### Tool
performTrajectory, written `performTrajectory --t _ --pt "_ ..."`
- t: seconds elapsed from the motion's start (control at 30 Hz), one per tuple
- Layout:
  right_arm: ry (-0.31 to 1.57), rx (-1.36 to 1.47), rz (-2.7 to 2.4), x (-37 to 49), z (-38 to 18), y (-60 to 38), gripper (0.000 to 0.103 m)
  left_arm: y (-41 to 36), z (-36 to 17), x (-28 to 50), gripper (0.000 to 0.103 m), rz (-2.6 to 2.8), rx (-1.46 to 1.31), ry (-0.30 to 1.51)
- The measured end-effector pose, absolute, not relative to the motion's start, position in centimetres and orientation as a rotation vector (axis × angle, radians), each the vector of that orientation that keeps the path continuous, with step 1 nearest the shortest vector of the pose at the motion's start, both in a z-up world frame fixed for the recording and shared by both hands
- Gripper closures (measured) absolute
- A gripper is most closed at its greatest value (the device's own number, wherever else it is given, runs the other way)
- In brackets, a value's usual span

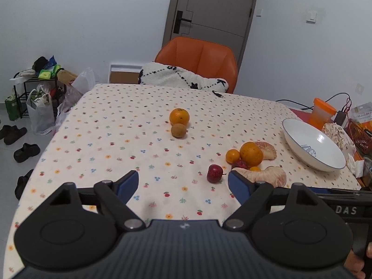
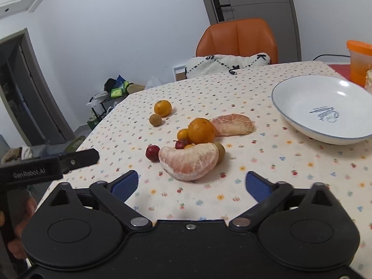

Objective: Organize fruits
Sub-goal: 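Grasp the red plum with the left gripper while the right grasps the peeled pomelo segment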

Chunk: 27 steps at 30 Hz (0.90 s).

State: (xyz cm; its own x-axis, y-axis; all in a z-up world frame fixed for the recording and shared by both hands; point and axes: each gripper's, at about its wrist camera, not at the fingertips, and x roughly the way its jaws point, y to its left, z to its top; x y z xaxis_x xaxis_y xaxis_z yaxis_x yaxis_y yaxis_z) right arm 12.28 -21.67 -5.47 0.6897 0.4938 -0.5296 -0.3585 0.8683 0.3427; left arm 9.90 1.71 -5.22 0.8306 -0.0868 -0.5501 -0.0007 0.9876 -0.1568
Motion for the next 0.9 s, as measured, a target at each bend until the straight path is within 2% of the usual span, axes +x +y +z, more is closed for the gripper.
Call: performTrajectory --t 0.17,0.33,0.57,0.63,0.73,0.77,0.9 --pt "0.691 0.263 0.497 13.9 -6.4 -21.5 0.028 1.3 -5.9 11.0 0.038 -0.06 -0.144 0.612" --pt "0.707 0.3 0.511 15.0 -7.2 -21.3 0.036 1.0 -6.6 12.0 0.045 -0.067 -0.152 0.631" --pt "0.718 0.371 0.533 16.3 -7.7 -21.6 0.036 0.0 -7.4 13.7 0.051 -0.091 -0.142 0.649" --pt "0.719 0.396 0.539 16.6 -7.9 -21.8 0.04 -0.3 -7.6 14.1 0.052 -0.097 -0.141 0.654" --pt "0.714 0.385 0.54 16.8 -8.2 -21.5 0.052 -0.7 -7.9 14.7 0.054 -0.108 -0.135 0.661" --pt "0.716 0.387 0.535 16.9 -8.2 -21.6 0.064 -0.9 -7.9 14.9 0.055 -0.11 -0.131 0.661" --pt "0.717 0.451 0.56 17.0 -8.5 -22.7 0.074 -1.3 -8.1 15.5 0.057 -0.111 -0.127 0.664"
